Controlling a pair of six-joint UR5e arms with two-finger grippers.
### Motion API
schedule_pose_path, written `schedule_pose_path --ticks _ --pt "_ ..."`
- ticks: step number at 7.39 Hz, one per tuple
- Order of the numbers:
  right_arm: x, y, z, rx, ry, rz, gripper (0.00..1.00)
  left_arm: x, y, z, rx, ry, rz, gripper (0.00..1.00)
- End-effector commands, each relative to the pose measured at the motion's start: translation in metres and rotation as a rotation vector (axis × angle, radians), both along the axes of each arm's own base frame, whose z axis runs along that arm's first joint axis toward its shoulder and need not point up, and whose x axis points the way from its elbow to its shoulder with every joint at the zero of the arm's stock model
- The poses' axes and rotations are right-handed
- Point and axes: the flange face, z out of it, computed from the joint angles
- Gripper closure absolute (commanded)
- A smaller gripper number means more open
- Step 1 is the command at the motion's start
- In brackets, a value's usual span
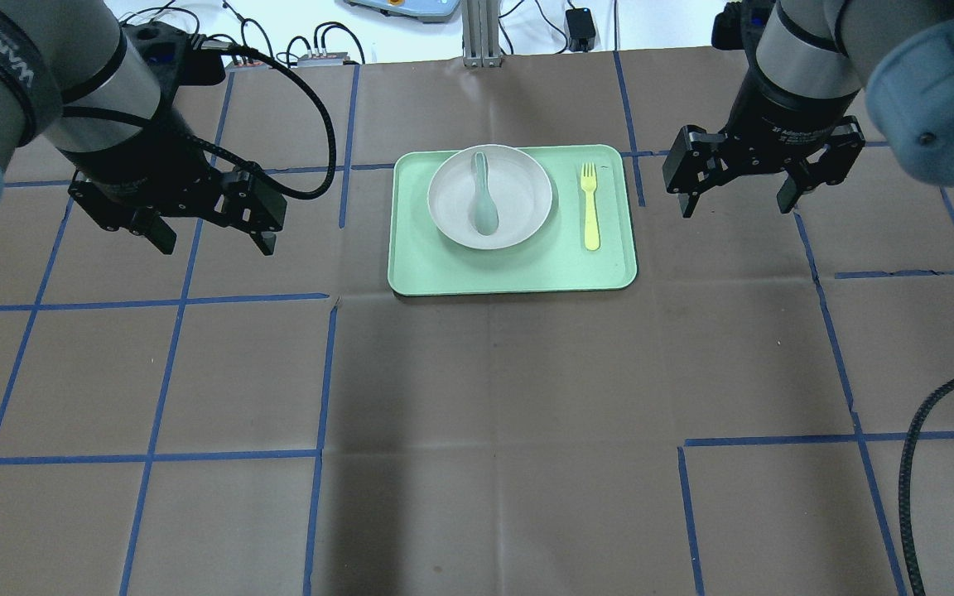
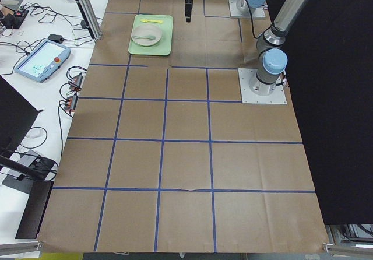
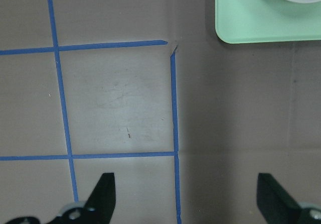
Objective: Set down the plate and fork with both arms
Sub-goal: 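Open the right gripper and raise it away from the tray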
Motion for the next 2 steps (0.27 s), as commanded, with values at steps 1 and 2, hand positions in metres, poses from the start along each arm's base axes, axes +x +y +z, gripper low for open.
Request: schedule_pose_path --ticks 1,2 --pt "0.0003 -0.0002 0.0004 -0.001 0.0 -0.002 0.0 0.0 -0.0001 -0.0001 0.0 0.0 0.0 0.0" --pt "0.0003 0.0003 0.0011 -0.002 0.0 -0.002 0.0 0.0 -0.0001 -0.0001 0.0 0.0 0.0 0.0"
